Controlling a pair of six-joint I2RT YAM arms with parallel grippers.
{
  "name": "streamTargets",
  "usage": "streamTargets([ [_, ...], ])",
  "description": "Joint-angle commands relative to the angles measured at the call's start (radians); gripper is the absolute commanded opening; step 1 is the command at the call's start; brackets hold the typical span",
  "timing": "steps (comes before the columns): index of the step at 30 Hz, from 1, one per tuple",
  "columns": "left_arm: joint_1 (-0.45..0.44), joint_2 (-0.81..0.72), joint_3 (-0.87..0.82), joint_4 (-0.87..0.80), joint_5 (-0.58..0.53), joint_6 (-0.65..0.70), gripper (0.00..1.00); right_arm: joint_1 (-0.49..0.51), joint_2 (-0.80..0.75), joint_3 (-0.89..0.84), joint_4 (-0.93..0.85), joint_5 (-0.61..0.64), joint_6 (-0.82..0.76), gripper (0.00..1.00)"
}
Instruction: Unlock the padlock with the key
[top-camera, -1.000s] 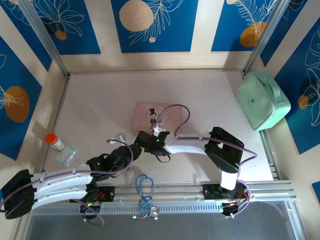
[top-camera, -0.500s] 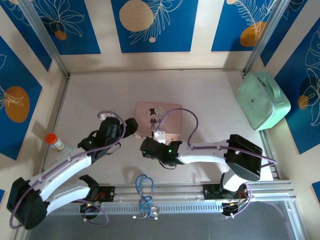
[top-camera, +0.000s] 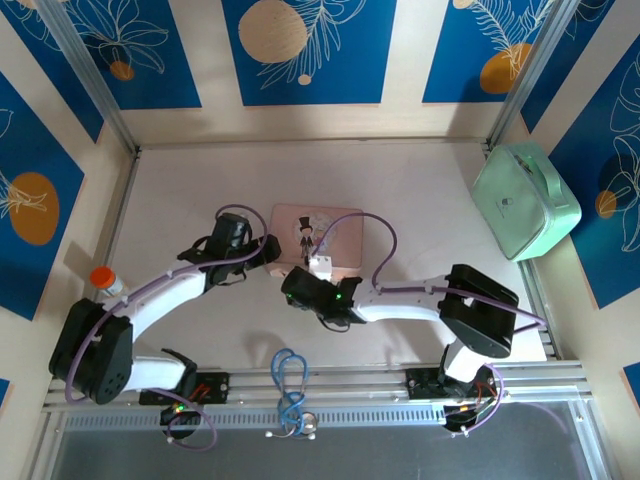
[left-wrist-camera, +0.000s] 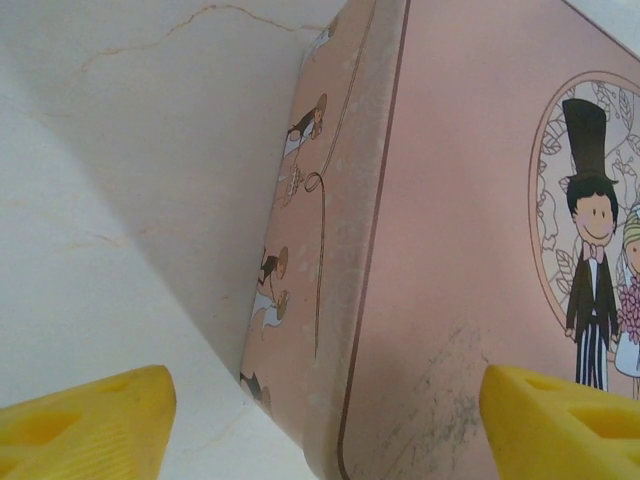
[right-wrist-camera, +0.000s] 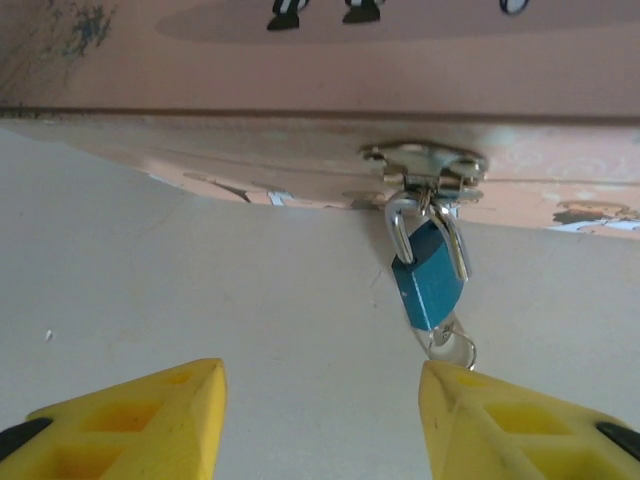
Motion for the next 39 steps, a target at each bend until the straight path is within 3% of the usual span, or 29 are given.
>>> streamTargets([
  [1,0.024,0.035,0.003,0.052,0.052,-0.004,0.77,-0.009,0.042,0.061,-0.105,0.064,-0.012,0.55],
  [10,0.027,0.072,-0.032,0.105,0.073,-0.030,0.71,-0.028,0.117,0.140,-0.186,0.079,-0.015,0.60],
  [21,0.025,0.060,-0.137,0.188,0.087,-0.095,0.63,-0.062,0.181,0.182,-0.209,0.044,-0.028,0.52],
  [34,0.025,0.035,-0.169,0.205,0.084,-0.114,0.60,-0.074,0.184,0.199,-0.280,-0.022,0.044,0.12],
  [39,0.025,0.034,-0.181,0.218,0.083,-0.121,0.60,-0.101,0.144,0.120,-0.158,-0.139,0.027,0.00],
])
